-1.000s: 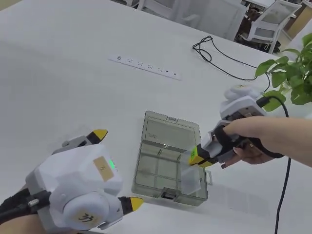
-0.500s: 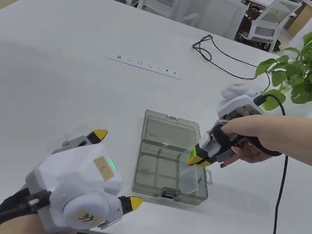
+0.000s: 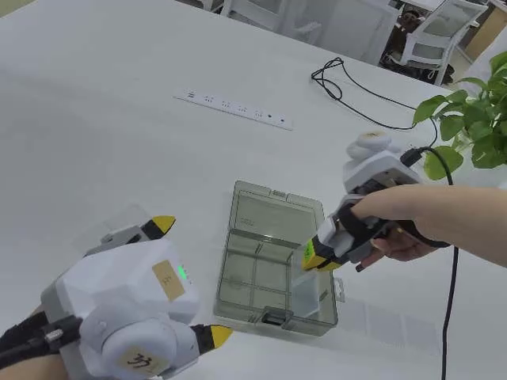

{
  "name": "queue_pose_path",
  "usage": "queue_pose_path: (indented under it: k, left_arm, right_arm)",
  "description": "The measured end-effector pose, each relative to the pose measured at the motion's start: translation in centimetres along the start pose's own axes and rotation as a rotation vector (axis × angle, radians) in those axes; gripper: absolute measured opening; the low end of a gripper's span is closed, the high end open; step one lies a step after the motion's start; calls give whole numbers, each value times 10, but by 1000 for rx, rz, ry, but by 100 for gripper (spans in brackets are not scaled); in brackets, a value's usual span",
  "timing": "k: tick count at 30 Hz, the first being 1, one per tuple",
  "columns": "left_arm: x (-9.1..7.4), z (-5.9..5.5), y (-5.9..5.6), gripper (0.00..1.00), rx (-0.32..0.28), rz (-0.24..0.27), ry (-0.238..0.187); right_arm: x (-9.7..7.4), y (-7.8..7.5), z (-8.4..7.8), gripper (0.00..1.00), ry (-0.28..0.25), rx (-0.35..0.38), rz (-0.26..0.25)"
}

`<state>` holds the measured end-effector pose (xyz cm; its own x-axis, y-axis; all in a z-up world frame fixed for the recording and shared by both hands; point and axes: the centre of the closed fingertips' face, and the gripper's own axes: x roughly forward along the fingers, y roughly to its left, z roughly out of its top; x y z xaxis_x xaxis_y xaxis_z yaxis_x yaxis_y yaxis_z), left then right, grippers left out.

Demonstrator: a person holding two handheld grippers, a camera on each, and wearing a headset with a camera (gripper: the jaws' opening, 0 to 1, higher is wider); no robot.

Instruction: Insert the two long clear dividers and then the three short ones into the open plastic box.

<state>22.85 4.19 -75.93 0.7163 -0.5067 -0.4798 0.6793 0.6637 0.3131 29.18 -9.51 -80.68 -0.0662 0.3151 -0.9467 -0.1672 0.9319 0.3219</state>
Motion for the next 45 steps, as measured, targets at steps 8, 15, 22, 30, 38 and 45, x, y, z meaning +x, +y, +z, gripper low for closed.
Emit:
queue_pose_path:
  k: [8, 15, 22, 30, 38, 45]
  left_arm:
    - [1, -1, -5, 87, 8, -18, 9]
    - [1, -1, -7, 87, 19, -30, 13]
    - [1, -2, -6, 87, 16, -26, 14]
    - [0, -2, -7, 87, 17, -25, 17]
    - [0, -2, -6, 86, 13, -23, 17]
    - [0, -2, -7, 86, 13, -25, 17]
  right_arm:
    - [1, 3, -2, 3, 6, -64, -80]
    - [9, 5, 0, 4, 14, -110, -122]
    - [15, 4, 1, 4, 19, -129, -137]
    - [23, 4, 1, 5, 12, -167, -160]
    - [27, 2, 1, 5, 10, -188, -174]
    - [27, 3, 1, 6, 2, -179, -157]
